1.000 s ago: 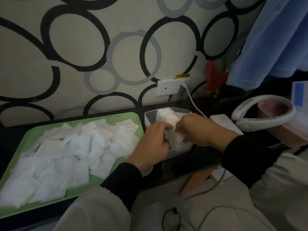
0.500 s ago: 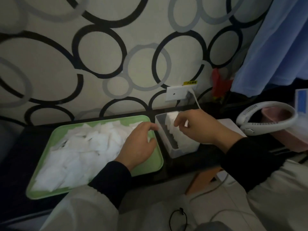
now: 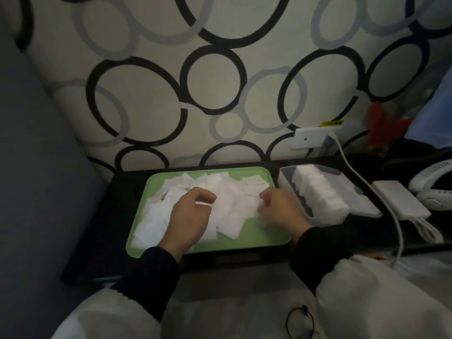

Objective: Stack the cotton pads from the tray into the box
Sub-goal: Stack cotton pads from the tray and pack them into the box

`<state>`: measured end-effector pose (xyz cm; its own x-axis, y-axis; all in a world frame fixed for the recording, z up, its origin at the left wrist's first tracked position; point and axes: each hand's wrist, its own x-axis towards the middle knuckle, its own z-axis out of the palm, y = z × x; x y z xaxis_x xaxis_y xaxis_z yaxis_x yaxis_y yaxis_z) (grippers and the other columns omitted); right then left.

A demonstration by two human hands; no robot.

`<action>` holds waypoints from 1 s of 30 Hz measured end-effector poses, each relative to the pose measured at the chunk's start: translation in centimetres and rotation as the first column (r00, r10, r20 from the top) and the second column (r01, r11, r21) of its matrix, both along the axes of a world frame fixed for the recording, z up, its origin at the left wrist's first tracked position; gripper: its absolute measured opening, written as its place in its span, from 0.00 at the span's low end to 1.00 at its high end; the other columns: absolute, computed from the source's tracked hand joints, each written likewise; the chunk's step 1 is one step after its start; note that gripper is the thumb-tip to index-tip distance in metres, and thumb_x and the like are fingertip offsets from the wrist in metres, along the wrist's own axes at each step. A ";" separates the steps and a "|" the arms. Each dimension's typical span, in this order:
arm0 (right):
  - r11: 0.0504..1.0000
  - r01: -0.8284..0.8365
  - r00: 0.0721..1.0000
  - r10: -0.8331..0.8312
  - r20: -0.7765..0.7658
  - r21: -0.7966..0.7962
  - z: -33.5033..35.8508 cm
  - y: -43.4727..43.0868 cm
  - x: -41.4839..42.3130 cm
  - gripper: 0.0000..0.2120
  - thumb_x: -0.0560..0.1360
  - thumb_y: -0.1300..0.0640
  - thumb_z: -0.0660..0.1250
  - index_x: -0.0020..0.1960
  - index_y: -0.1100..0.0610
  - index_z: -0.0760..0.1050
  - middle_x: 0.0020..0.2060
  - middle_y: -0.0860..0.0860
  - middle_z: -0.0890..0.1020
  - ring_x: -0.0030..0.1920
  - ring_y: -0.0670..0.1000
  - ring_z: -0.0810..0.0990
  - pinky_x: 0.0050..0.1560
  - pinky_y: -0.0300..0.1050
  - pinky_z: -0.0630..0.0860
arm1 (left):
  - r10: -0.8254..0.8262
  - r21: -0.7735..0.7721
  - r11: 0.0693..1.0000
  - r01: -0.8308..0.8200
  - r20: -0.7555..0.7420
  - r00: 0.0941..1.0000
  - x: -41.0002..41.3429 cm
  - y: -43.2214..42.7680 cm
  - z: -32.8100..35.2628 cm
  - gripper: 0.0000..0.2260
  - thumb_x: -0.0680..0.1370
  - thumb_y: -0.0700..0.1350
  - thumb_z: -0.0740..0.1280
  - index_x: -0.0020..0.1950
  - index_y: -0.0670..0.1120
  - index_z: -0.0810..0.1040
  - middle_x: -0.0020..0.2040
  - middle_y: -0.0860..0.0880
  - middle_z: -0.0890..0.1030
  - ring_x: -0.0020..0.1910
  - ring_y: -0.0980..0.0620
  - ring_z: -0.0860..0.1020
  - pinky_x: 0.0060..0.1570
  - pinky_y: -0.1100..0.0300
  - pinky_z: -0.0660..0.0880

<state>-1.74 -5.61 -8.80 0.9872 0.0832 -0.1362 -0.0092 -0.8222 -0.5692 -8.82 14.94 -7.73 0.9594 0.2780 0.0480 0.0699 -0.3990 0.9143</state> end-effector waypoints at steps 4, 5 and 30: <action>0.996 0.093 0.995 -0.093 0.025 -0.001 -0.9 0.9 0.9 0.24 0.72 0.50 0.73 0.63 0.59 0.73 0.59 0.56 0.80 0.58 0.56 0.79 0.56 0.46 0.75 | -0.036 0.022 0.999 0.036 -0.018 0.999 0.3 1.6 -0.1 0.13 0.75 0.33 0.65 0.45 0.52 0.80 0.49 0.55 0.82 0.47 0.55 0.80 0.44 0.64 0.71; 0.996 0.094 0.995 -0.094 0.030 -0.009 -1.0 1.3 1.1 0.27 0.71 0.48 0.75 0.64 0.60 0.73 0.59 0.57 0.80 0.59 0.57 0.79 0.56 0.47 0.75 | -0.029 0.025 0.999 0.030 -0.030 0.999 0.4 1.9 -0.3 0.13 0.75 0.33 0.66 0.45 0.52 0.80 0.49 0.55 0.82 0.47 0.54 0.79 0.43 0.64 0.71; 0.555 0.283 0.930 0.038 -0.364 0.782 2.5 2.2 -1.0 0.02 0.77 0.63 0.67 0.48 0.59 0.78 0.45 0.57 0.81 0.43 0.55 0.80 0.37 0.44 0.76 | -0.123 -0.194 0.976 0.103 -0.092 0.988 0.3 -0.1 -0.1 0.10 0.76 0.44 0.73 0.56 0.52 0.81 0.52 0.54 0.83 0.49 0.56 0.82 0.55 0.54 0.80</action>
